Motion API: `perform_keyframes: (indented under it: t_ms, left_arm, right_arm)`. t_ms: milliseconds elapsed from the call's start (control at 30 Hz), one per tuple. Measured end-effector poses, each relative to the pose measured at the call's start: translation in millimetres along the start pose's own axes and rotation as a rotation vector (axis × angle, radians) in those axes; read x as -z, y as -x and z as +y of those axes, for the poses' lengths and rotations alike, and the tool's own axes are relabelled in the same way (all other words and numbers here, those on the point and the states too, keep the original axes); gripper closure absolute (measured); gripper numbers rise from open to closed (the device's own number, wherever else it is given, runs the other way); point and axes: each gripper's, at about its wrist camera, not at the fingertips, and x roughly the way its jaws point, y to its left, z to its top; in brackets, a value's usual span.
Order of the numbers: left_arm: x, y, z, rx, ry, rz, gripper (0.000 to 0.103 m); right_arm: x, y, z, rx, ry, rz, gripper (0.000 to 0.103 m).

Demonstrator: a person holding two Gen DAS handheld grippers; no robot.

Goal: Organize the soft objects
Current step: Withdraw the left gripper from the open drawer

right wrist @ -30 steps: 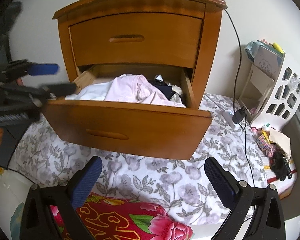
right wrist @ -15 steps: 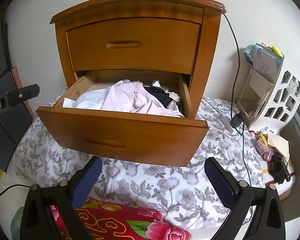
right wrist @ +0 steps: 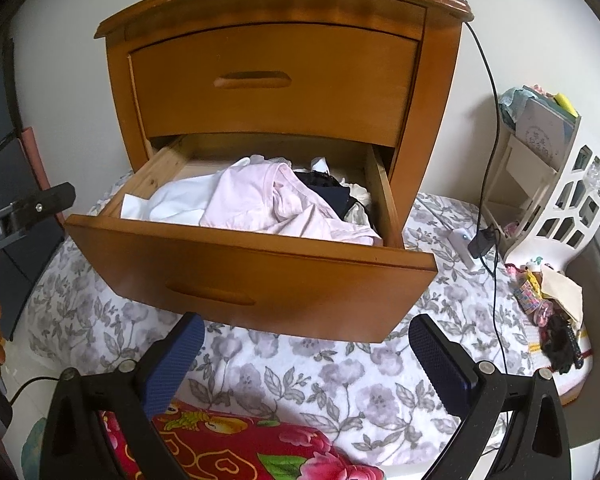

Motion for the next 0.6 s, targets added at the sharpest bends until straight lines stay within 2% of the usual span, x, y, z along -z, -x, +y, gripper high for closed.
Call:
perform_keyframes:
  t_ms: [233, 433, 600]
  left_arm:
    - [-0.5, -2.9, 4.9, -0.001, 0.004, -0.050, 0.006]
    - [-1.7, -10.1, 10.0, 0.036, 0.016, -0.036, 0.005]
    - [-3.1, -13.1, 8.5, 0.041, -0.017, -0.034, 0.005]
  right_arm:
    - [-9.1, -4.5, -2.8, -0.022, -0.028, -0.029, 0.000]
    - [-26.4, -9.1, -9.7, -0.019, -0.047, -0.054, 0.000]
    - [-44.7, -15.6, -7.5, -0.014, -0.001, -0.073, 0.000]
